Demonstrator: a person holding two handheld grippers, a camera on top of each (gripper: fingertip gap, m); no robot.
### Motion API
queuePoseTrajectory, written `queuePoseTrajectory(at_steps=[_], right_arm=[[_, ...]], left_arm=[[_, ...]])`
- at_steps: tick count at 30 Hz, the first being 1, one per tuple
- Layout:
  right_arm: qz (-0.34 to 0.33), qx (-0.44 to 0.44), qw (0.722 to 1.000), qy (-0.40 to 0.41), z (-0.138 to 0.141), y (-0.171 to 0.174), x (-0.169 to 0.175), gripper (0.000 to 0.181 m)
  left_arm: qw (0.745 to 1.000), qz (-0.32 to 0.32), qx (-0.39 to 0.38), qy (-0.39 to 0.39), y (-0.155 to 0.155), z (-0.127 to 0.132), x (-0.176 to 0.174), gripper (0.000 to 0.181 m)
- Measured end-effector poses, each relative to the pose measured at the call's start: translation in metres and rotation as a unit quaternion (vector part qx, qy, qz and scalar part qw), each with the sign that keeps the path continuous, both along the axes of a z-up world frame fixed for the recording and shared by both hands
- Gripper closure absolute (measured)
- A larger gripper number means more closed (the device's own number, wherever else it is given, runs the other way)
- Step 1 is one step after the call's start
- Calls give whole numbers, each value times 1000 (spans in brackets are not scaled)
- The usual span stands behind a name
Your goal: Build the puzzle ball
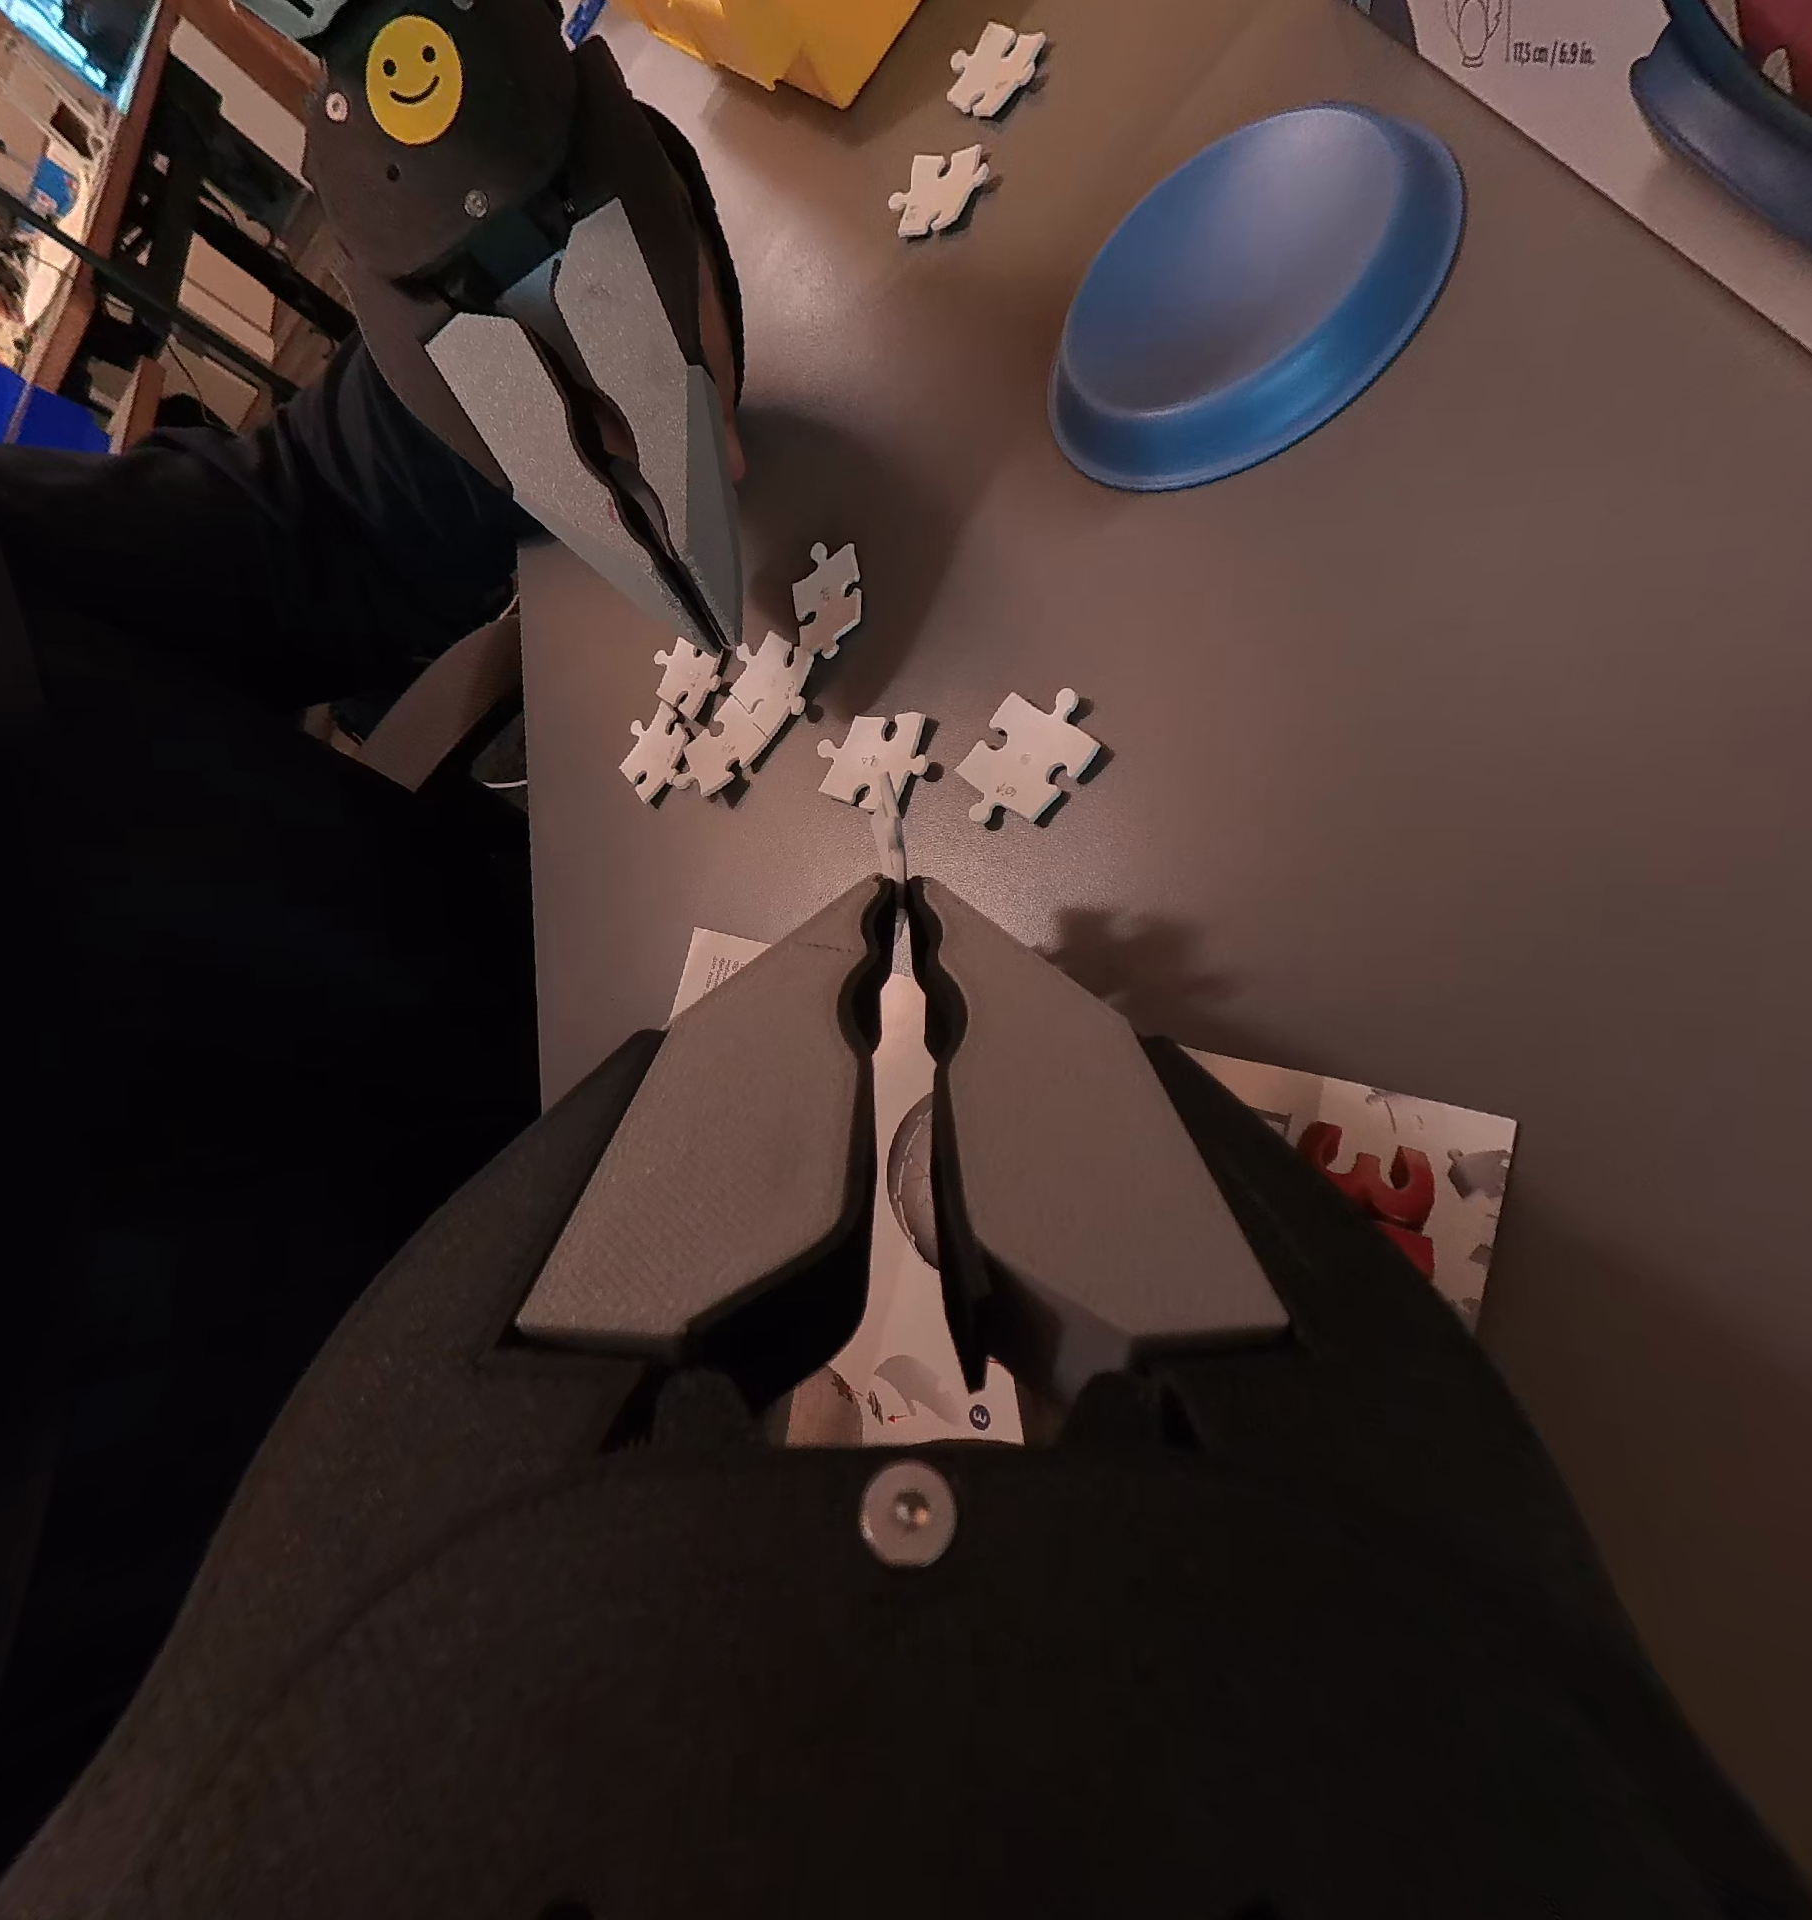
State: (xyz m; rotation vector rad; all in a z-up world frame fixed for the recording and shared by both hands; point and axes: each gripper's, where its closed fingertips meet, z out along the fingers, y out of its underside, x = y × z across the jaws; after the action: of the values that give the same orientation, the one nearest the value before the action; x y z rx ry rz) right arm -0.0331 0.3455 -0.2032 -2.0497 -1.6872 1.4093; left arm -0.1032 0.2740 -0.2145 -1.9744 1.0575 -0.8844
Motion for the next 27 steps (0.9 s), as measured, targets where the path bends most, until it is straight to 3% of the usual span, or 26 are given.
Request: queuePoseTrajectory(at_steps=[15,23,27], right_arm=[[9,-4,1000,-5,-4,-6,-3,181],[55,-24,998,-2,-5,-36,-15,181],[76,-32,997,-8,-10,-51,-23,181]], left_arm=[[1000,13,4,-6,6,3,2,181],[998,42,-10,-49,17,11,11,177],[994,51,-27,-88,21,19,14,166]])
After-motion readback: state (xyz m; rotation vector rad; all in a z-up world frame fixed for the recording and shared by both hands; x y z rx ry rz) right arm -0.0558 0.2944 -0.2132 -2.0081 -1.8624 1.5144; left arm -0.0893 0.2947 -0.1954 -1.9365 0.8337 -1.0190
